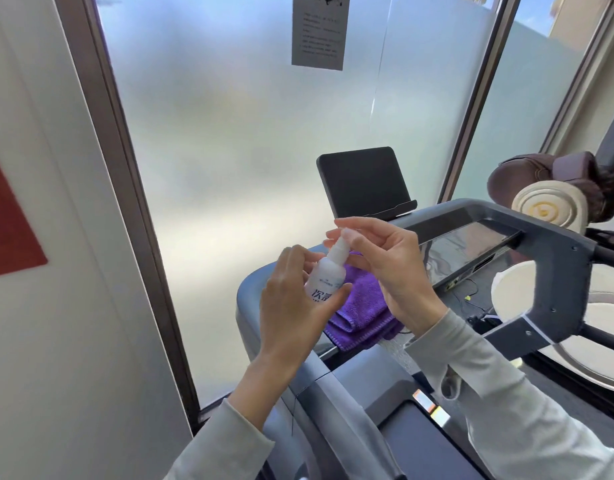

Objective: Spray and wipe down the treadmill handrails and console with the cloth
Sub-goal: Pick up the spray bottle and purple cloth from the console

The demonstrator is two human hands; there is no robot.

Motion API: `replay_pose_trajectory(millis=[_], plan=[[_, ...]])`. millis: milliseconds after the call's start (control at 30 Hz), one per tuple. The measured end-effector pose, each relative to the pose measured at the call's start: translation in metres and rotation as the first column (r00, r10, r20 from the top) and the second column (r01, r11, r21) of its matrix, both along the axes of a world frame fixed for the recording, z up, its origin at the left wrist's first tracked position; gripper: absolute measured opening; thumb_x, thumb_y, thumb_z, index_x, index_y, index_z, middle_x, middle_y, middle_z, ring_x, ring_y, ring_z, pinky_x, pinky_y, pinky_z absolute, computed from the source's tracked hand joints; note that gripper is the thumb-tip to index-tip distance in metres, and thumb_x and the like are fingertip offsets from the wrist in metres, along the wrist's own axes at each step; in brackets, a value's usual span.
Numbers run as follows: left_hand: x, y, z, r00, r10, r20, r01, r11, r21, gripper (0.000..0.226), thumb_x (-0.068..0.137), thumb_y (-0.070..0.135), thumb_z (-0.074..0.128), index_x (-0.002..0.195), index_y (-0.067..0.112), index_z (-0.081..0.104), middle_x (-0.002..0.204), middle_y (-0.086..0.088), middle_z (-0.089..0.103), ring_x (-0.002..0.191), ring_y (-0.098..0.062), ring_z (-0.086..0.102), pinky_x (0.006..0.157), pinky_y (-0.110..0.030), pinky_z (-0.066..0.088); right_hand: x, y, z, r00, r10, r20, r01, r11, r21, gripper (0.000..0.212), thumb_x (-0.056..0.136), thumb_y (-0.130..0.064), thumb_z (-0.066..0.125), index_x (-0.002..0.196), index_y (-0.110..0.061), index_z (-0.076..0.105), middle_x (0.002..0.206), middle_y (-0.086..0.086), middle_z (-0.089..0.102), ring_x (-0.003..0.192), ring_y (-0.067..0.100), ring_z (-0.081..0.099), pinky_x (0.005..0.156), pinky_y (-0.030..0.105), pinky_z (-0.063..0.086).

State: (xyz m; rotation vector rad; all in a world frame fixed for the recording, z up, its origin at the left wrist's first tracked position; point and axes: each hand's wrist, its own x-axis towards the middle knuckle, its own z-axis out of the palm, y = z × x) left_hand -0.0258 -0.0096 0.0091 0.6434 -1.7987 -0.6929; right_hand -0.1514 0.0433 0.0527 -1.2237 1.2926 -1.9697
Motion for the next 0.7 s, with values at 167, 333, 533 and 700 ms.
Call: replay_pose_trajectory(millis=[167,333,533,700], plan=[[0.002,-0.008,0.008,0.951,-0.31,0.0,0.291,0.893,0.343,0.029,0.079,0.045,0.071,0.102,0.033,0.057,0.097,0.01,0.066,0.083,-0.013,0.066,0.07,-0.022,0.053,-0.008,-0.003,0.008,1.0,0.008,0.016,-0.008,1.0,-0.026,0.015,0.095,0.0,0.056,0.1,-0.004,0.07,0.087,0.007,0.076,0.084,0.021,0.074,0.071,0.025,0.058],[0.003,-0.01,0.005,0.945,-0.327,-0.032,0.318,0.888,0.331,0.019,0.08,0.028,0.077,0.095,0.024,0.065,0.093,0.009,0.071,0.075,-0.009,0.067,0.068,-0.023,0.055,-0.01,-0.002,0.003,0.999,0.048,-0.02,-0.048,0.999,0.003,0.019,0.098,-0.005,0.053,0.113,-0.004,0.066,0.1,0.004,0.077,0.094,0.021,0.074,0.074,0.024,0.058],[0.001,-0.01,0.0,0.994,-0.095,-0.046,0.101,0.984,0.146,0.029,0.072,0.029,0.085,0.092,0.024,0.064,0.084,0.012,0.069,0.074,-0.002,0.064,0.065,-0.016,0.053,-0.01,-0.002,0.001,1.0,0.023,0.006,-0.023,0.999,0.033,0.025,0.092,-0.008,0.064,0.116,0.0,0.063,0.103,0.014,0.075,0.097,0.028,0.073,0.078,0.033,0.061],[-0.001,-0.004,0.0,0.996,-0.069,-0.057,0.074,0.992,0.104,0.035,0.073,0.027,0.084,0.098,0.02,0.059,0.09,0.015,0.064,0.083,0.0,0.06,0.064,-0.008,0.047,-0.005,-0.001,0.002,1.0,0.005,-0.003,-0.005,1.0,-0.019,0.018,0.094,-0.008,0.061,0.111,-0.003,0.064,0.095,0.009,0.076,0.09,0.026,0.074,0.073,0.027,0.059]])
